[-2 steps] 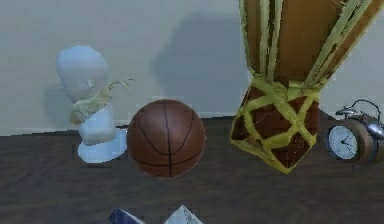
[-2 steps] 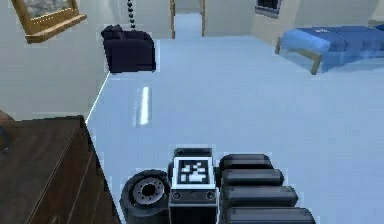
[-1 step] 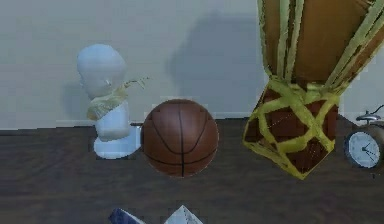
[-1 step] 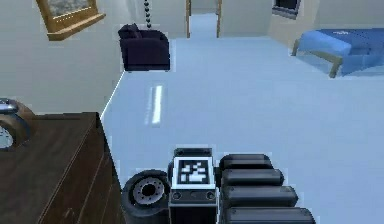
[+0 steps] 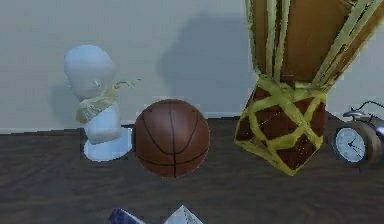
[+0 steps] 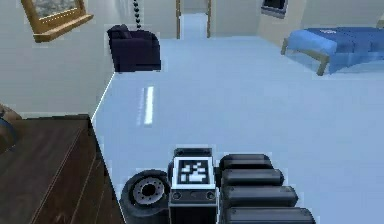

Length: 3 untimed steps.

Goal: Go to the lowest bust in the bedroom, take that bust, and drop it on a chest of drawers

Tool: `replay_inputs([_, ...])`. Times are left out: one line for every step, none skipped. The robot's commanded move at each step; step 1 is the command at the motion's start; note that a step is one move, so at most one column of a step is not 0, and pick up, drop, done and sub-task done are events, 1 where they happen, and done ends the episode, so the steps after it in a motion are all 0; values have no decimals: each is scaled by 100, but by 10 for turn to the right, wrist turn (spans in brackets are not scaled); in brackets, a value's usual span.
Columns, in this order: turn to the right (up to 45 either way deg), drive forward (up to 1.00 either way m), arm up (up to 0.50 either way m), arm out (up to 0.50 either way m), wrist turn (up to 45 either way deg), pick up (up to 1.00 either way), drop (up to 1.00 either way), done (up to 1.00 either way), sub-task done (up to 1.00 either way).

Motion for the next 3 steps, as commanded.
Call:
replay_inputs([60, 0, 0, 0, 0, 0, 0, 0, 0])
replay_inputs([-210, 0, 0, 0, 0, 0, 0, 0, 0])
replay_inputs([-450, 0, 0, 0, 0, 0, 0, 0, 0])
